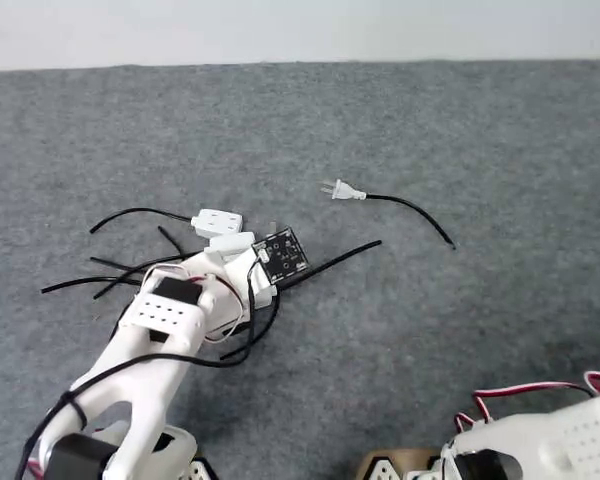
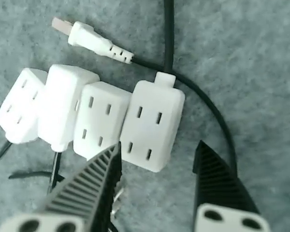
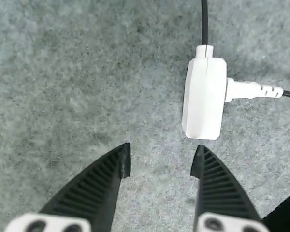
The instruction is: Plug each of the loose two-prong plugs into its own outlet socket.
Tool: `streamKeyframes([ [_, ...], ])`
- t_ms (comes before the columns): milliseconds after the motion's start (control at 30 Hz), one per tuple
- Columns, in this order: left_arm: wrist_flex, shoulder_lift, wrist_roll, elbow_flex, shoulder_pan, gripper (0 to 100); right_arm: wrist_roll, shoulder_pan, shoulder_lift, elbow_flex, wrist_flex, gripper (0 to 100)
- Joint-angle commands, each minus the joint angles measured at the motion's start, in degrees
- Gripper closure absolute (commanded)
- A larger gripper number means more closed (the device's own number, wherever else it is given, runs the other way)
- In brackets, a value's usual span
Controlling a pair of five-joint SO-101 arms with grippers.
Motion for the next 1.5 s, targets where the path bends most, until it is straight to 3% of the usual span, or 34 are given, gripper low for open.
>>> streamKeyframes([
  [0,-0.9,3.3,-2.0,-4.8,0.6,76,0.6,-0.7,-0.8,-0.4,-0.6,80.9],
  [333,5.5,15.4,-6.1,-14.6,2.1,78,0.1,-0.8,-0.7,-0.4,-0.5,81.1],
  [633,12.7,18.5,-6.2,-16.5,5.8,99,0.1,-2.6,-0.7,-0.4,2.3,81.2],
  [800,18.2,21.1,-5.1,-19.2,6.6,99,0.1,-2.7,-0.7,-0.4,2.1,81.2],
  [900,19.3,20.8,4.2,-19.6,7.0,99,0.1,-2.7,-0.6,-0.4,1.9,81.2],
  [1100,19.4,20.1,39.5,-19.7,11.1,99,0.1,-2.9,-0.6,0.9,1.7,81.2],
  [1200,20.3,16.3,53.1,-21.4,11.5,99,0.1,-4.4,-0.6,2.5,1.5,81.2],
  [1367,26.5,3.1,68.5,-24.0,11.5,99,-0.3,-6.7,-1.0,6.8,-1.8,81.2],
  [1467,17.8,-5.5,70.1,-17.0,11.6,99,-1.9,-7.2,-0.9,7.3,-1.7,81.2],
])
